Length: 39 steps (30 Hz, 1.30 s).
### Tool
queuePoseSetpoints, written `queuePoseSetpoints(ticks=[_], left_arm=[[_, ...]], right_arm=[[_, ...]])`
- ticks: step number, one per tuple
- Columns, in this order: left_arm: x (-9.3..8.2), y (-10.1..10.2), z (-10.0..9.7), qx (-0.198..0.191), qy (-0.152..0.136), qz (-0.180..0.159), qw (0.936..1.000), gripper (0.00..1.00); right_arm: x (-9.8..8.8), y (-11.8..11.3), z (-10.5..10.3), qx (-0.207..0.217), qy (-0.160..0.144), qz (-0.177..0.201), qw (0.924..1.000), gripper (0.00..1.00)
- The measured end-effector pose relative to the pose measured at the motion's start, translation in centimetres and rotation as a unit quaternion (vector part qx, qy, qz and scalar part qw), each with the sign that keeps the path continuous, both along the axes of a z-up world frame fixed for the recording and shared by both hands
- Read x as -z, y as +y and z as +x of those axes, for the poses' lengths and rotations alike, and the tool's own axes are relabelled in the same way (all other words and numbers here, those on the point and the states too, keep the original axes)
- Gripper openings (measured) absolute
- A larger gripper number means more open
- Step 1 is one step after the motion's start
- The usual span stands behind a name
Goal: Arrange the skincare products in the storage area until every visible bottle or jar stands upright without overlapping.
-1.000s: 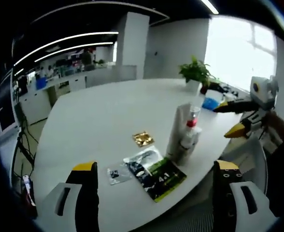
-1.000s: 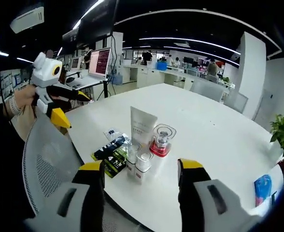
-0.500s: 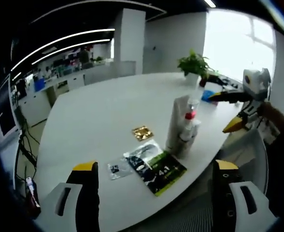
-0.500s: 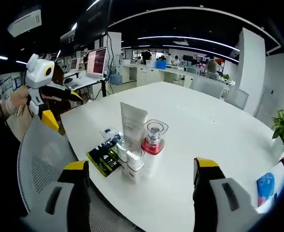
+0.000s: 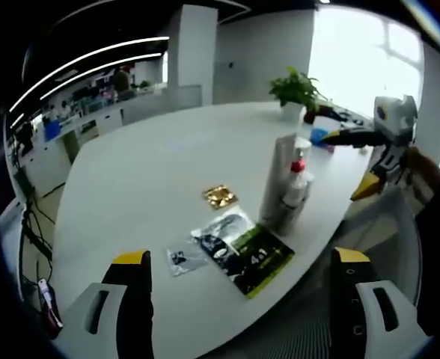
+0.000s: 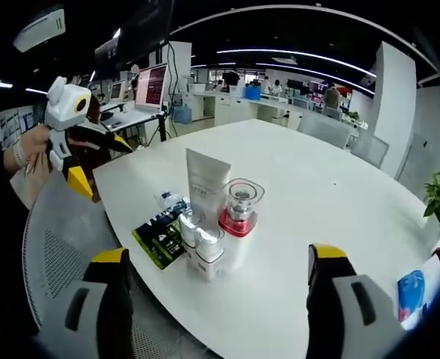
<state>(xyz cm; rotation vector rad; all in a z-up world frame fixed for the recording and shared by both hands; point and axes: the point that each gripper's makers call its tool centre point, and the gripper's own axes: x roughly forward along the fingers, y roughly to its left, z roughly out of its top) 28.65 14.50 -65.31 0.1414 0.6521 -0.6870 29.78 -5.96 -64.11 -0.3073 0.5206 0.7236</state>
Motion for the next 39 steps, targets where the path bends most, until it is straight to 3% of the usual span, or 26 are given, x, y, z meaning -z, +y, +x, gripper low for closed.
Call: queuePoseSetpoints(ticks=[2, 4, 8, 10, 12, 15, 17, 21, 23, 27, 34, 39], left_arm=[[0.7, 0.3, -0.3, 0.019, 0.011, 0.025, 0.9994, 0.97], [1.1, 0.5, 0.1, 0.031, 0.004, 0.038, 0.9988, 0.97], [1.6, 0.8, 0.8, 0.038, 0.006, 0.037, 0.9986, 0.97], [2.5, 1.1, 1.1, 0.063, 0.016, 0.052, 0.9965, 0.97], [3.4, 1.5, 0.9, 0.098, 0.029, 0.083, 0.9912, 0.97], [4.1, 2.1, 1.5, 0.121, 0.025, 0.121, 0.9849, 0.97], [4.6, 2.2, 2.0, 0.133, 0.031, 0.131, 0.9820, 0.97], [5.3, 1.8, 2.7, 0.194, 0.019, 0.155, 0.9683, 0.97], [5.7, 1.5, 2.5, 0.213, 0.037, 0.157, 0.9636, 0.95], [6.5, 1.1, 3.7, 0.239, 0.029, 0.159, 0.9575, 0.89], [7.5, 1.3, 5.5, 0.257, 0.027, 0.160, 0.9526, 0.77], [8.2, 1.3, 6.7, 0.279, 0.024, 0.172, 0.9445, 0.70]], right_arm=[[0.4, -0.1, 0.2, 0.002, 0.002, -0.010, 0.9999, 1.00], [0.6, -0.2, 0.3, 0.006, 0.008, -0.010, 0.9999, 1.00], [0.7, 0.1, 0.2, 0.003, 0.016, -0.006, 0.9999, 1.00], [0.9, 0.1, 0.3, 0.006, 0.017, -0.009, 0.9998, 1.00], [1.2, 0.1, 0.4, 0.006, 0.020, -0.015, 0.9997, 1.00], [0.9, 0.5, 0.3, -0.005, 0.007, -0.015, 0.9998, 1.00], [1.0, 0.6, 0.2, -0.008, 0.008, -0.016, 0.9998, 1.00], [1.2, 0.3, 0.3, 0.004, 0.017, -0.011, 0.9998, 1.00], [1.2, 0.2, 0.2, 0.006, 0.018, -0.009, 0.9998, 1.00], [1.3, -0.2, 0.2, 0.007, 0.013, -0.018, 0.9997, 1.00], [1.0, -0.1, 0.3, 0.011, 0.007, -0.009, 0.9999, 1.00], [1.1, 0.1, 0.4, 0.010, 0.009, -0.010, 0.9999, 1.00]])
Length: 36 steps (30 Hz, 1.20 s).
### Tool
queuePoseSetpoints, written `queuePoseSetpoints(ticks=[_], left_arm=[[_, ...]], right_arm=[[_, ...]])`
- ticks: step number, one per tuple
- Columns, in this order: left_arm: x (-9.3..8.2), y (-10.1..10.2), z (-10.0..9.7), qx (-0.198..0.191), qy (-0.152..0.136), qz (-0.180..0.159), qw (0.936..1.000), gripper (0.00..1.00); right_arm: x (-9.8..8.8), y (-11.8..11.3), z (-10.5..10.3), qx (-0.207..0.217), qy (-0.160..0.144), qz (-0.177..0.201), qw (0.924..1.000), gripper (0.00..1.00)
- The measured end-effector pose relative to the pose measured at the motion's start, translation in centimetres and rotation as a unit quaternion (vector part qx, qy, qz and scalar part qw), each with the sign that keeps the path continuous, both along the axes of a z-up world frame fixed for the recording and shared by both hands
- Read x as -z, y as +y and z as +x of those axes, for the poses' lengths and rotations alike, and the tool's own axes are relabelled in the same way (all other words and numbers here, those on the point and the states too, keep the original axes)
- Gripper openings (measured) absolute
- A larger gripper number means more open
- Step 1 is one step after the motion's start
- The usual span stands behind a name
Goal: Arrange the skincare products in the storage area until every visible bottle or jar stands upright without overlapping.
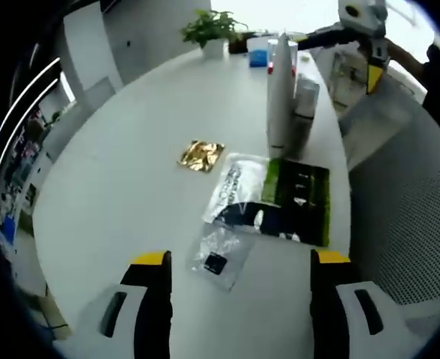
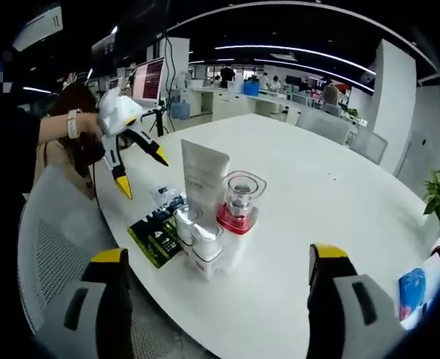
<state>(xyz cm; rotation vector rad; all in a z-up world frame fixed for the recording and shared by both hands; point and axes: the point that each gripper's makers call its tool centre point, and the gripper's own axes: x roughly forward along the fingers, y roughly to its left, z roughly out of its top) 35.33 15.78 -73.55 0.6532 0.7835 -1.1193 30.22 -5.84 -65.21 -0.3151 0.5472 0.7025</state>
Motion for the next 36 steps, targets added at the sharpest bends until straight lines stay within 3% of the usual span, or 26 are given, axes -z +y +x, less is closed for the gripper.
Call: queuePoseSetpoints(ticks=[14, 25, 31, 36], left_arm=[[2.7, 0.2, 1.8, 0.071, 0.023, 0.044, 0.9962, 0.53], [3.9, -0.1, 2.9, 0.090, 0.050, 0.053, 0.9933, 0.47], [4.5, 0.0, 2.8, 0.111, 0.059, 0.072, 0.9894, 0.46], [4.8, 0.1, 2.7, 0.111, 0.072, 0.069, 0.9888, 0.45]], right_arm=[[0.8, -0.2, 0.1, 0.003, 0.021, -0.012, 0.9997, 1.00], [1.2, -0.3, 0.1, 0.006, 0.031, -0.008, 0.9995, 1.00], [1.4, -0.6, 0.1, 0.010, 0.034, -0.009, 0.9993, 1.00], [1.6, -0.9, 0.2, 0.014, 0.037, -0.005, 0.9992, 1.00]])
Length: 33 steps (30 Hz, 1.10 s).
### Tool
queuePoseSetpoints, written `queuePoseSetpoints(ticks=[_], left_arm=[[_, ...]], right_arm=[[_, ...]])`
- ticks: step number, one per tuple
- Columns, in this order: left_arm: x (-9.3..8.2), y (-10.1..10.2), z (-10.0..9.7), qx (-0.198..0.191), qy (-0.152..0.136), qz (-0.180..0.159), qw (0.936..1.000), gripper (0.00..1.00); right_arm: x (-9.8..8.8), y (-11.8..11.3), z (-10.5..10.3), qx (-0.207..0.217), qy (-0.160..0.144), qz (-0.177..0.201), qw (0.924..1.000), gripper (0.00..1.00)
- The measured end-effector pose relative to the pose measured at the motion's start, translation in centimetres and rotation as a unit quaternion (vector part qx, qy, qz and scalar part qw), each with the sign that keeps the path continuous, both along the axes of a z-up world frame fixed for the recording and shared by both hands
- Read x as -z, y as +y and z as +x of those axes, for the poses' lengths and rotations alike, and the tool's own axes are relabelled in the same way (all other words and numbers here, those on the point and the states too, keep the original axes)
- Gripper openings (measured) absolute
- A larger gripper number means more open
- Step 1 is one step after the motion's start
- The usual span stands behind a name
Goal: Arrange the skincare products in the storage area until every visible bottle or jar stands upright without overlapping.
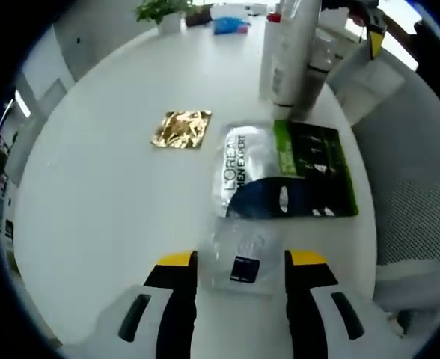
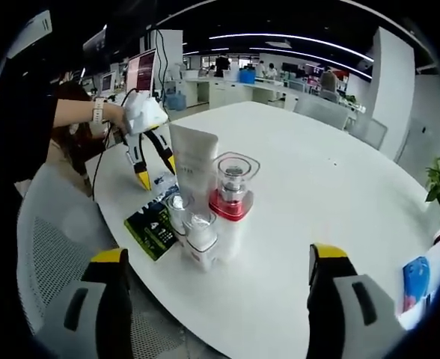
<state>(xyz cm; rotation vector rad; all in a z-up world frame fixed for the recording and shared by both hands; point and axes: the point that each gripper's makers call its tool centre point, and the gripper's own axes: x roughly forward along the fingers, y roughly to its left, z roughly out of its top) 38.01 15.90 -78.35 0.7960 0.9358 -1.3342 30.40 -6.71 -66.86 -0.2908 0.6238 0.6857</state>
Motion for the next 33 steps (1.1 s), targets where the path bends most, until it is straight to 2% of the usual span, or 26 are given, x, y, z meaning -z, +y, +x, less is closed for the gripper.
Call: queuePoseSetpoints(ticks=[2, 9, 11, 18, 26, 33], left_arm=[[0.1, -0.1, 0.1, 0.011, -0.006, -0.001, 0.9999, 0.44], [0.1, 0.1, 0.5, -0.001, -0.012, 0.001, 0.9999, 0.39], [0.1, -0.1, 0.4, 0.008, -0.016, 0.000, 0.9998, 0.38], [0.1, -0.2, 0.1, -0.004, -0.012, -0.002, 0.9999, 0.36], [0.0, 0.2, -0.8, -0.026, -0.012, -0.007, 0.9996, 0.35], [0.0, 0.4, -2.2, -0.024, -0.013, -0.002, 0.9996, 0.35]], right_arm=[[0.1, -0.1, 0.0, 0.001, 0.001, 0.000, 1.0000, 1.00], [0.1, -0.2, -0.1, 0.006, 0.001, 0.004, 1.0000, 1.00], [0.2, -0.2, -0.2, 0.006, 0.002, 0.005, 1.0000, 1.00], [0.1, -0.4, -0.3, 0.008, 0.001, 0.008, 0.9999, 1.00], [-0.1, -0.3, -0.5, 0.010, 0.000, 0.018, 0.9998, 1.00], [-0.1, -0.5, -0.5, 0.008, -0.001, 0.018, 0.9998, 1.00]])
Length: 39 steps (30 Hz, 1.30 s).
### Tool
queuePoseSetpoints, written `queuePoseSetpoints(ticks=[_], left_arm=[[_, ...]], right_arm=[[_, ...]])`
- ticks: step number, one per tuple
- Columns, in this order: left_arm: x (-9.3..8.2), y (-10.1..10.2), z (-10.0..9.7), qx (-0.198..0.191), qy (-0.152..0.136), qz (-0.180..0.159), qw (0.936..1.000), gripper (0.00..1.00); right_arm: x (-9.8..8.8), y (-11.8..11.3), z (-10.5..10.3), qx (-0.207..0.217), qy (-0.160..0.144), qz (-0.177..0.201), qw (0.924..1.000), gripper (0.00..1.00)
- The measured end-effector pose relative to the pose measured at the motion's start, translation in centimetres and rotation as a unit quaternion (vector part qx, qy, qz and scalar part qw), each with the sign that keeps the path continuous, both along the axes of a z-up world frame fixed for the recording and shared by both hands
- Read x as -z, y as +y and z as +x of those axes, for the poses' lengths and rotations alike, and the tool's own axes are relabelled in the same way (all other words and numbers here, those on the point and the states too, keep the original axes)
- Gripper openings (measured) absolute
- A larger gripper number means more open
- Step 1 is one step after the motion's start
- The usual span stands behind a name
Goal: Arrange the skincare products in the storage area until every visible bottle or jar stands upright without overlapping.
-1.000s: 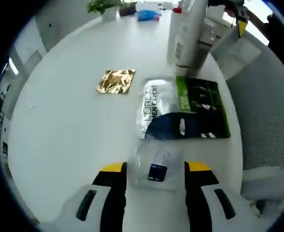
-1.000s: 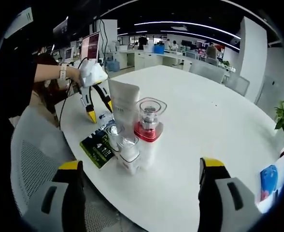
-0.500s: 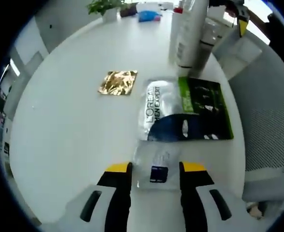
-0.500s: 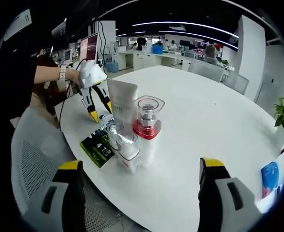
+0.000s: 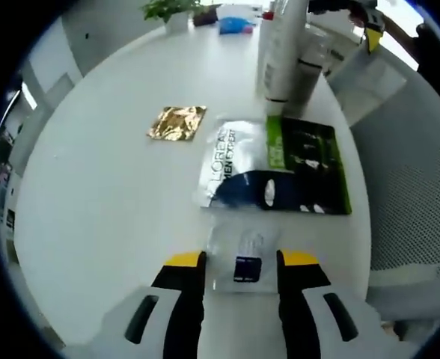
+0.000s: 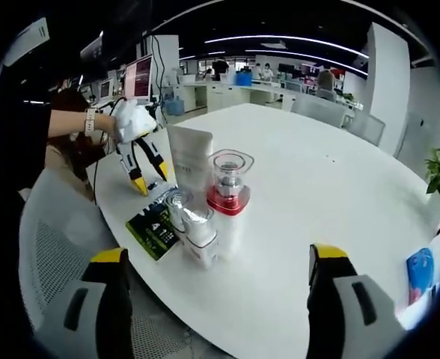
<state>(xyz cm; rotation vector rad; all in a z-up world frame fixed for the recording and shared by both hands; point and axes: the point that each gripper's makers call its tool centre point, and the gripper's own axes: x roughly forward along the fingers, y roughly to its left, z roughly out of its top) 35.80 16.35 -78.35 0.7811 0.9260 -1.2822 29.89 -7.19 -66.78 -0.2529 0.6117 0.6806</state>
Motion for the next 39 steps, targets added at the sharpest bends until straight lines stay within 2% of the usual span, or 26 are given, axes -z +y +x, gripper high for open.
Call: queuePoseSetpoints(ticks=[11, 18, 26, 39], left_arm=[[0.0, -0.1, -1.7, -0.012, -0.002, -0.007, 0.9999, 0.35], [0.0, -0.3, -3.3, -0.006, 0.001, -0.005, 1.0000, 0.35], [0.0, -0.5, -3.8, -0.015, -0.001, -0.013, 0.9998, 0.35], [0.1, -0.8, -5.4, -0.005, -0.005, -0.013, 0.9999, 0.35]], right_arm=[[-0.2, 0.4, 0.1, -0.011, -0.002, 0.001, 0.9999, 1.00], [-0.4, 0.5, -0.1, -0.009, 0.001, 0.013, 0.9999, 1.00], [-0.4, 0.5, -0.2, -0.010, -0.001, 0.010, 0.9999, 1.00], [-0.4, 1.0, -0.7, -0.021, 0.003, 0.008, 0.9997, 1.00]])
